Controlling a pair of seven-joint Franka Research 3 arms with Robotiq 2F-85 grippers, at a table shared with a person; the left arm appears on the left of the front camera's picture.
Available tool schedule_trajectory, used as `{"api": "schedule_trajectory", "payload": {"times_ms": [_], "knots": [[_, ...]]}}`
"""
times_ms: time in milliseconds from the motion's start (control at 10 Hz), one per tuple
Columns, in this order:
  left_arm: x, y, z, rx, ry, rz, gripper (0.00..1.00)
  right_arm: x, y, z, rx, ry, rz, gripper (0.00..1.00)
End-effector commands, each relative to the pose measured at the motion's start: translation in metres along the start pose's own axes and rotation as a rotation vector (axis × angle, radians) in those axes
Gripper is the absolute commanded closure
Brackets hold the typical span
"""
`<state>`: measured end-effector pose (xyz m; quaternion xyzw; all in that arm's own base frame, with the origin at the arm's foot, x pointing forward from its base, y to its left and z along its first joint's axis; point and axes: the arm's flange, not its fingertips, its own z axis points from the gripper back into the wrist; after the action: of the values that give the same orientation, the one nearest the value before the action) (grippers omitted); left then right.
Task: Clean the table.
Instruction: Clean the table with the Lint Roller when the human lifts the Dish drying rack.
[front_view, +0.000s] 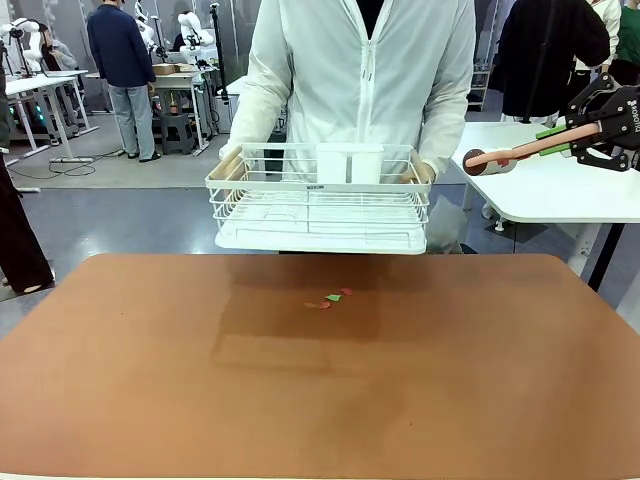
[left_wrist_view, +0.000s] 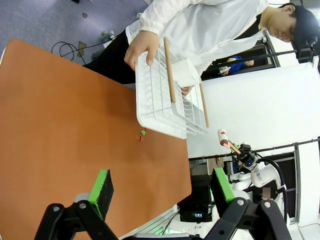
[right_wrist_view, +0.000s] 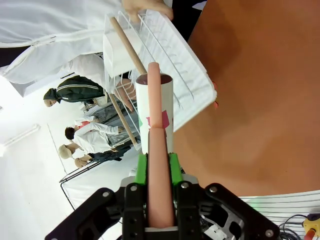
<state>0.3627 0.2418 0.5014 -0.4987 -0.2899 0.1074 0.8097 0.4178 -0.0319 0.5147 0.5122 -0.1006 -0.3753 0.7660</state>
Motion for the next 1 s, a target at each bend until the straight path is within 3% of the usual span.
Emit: {"api": "schedule_trajectory", "payload": {"times_ms": [0, 500, 600, 700, 900], "knots": [[0.0, 0.0, 0.002, -0.023, -0.005, -0.005, 0.0, -0.001, 0.0, -0.001, 0.0, 0.001, 0.001, 1.0], [0.0, 0.0, 0.002, -0.023, -0.005, -0.005, 0.0, -0.001, 0.0, -0.001, 0.0, 0.001, 0.001, 1.0], [0.0, 0.0, 0.002, -0.023, -0.005, -0.005, 0.0, 0.0, 0.0, 0.0, 0.0, 0.0, 0.0, 0.79], [0.0, 0.0, 0.002, -0.023, -0.005, -0.005, 0.0, 0.002, 0.014, 0.008, -0.07, 0.029, 0.095, 0.79], [0.0, 0.0, 0.002, -0.023, -0.005, -0.005, 0.0, 0.022, 0.038, -0.002, -0.205, 0.203, 0.242, 0.79]]}}
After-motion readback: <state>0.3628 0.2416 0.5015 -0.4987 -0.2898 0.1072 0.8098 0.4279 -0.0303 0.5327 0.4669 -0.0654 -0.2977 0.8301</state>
